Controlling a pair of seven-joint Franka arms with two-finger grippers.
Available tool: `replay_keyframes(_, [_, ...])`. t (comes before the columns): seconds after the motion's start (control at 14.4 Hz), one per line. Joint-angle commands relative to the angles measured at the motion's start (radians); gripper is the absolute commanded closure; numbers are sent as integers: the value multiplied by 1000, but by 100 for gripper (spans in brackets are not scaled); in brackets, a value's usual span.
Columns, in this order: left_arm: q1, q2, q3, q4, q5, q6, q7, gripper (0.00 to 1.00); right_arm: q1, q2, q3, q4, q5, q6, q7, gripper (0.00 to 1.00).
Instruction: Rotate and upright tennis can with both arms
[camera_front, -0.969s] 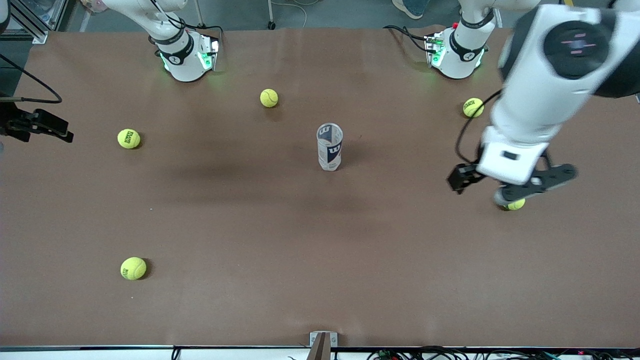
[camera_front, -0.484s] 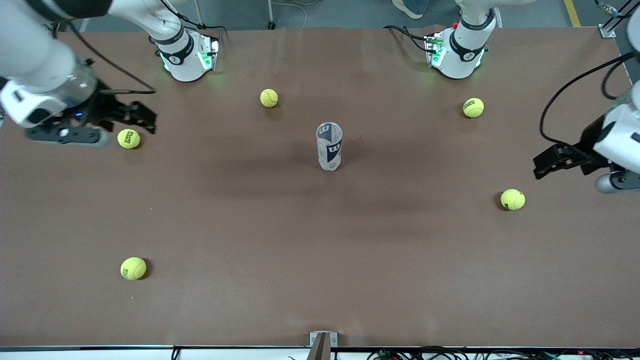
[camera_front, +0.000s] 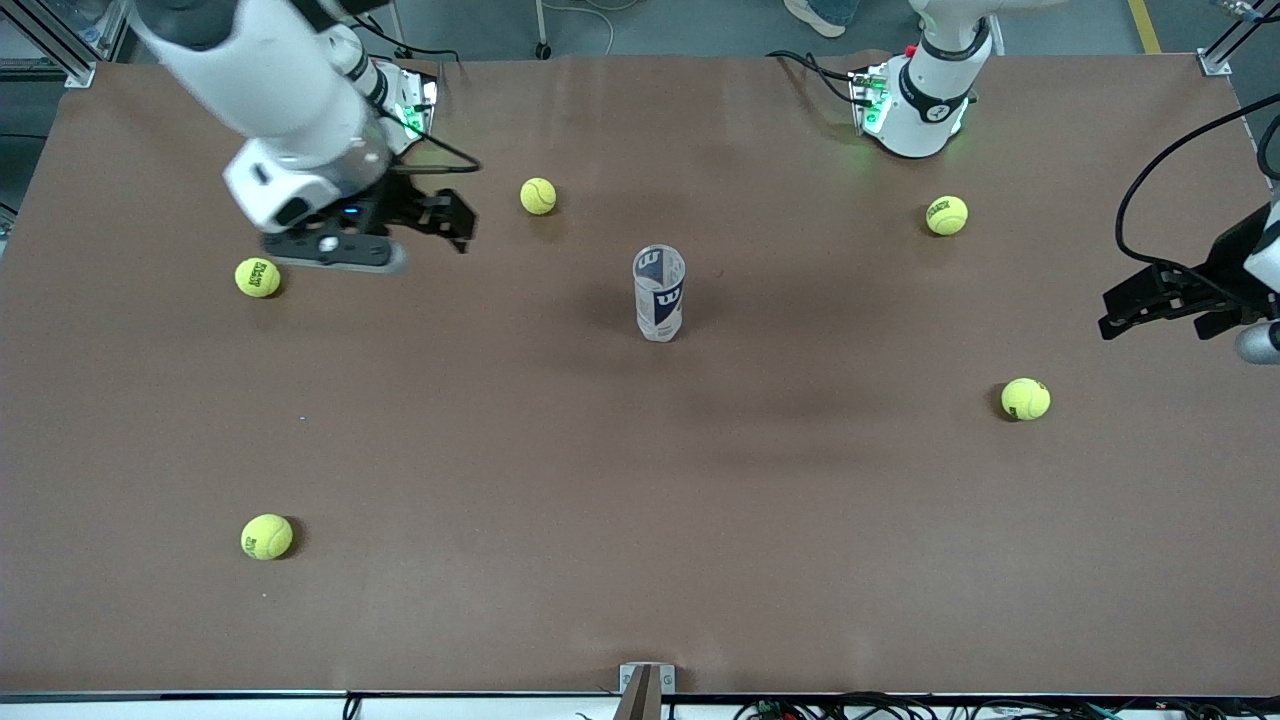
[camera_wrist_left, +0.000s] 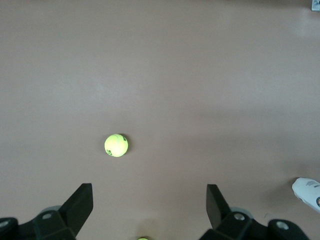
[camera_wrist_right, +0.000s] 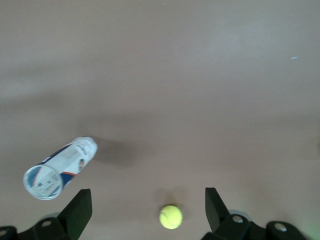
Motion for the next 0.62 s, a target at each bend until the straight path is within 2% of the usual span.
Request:
replay_keyframes(0.0, [2, -13, 0, -9, -1, -6, 6, 0, 101, 41, -12, -12, 7, 72, 133, 0])
replay_keyframes(0.28, [8, -21, 1, -8, -1, -6, 5, 0, 202, 90, -14, -54, 5, 207, 270, 0])
replay_keyframes(0.55, [5, -17, 0, -8, -2, -6, 2, 0, 253, 165, -14, -61, -4, 285, 306, 0])
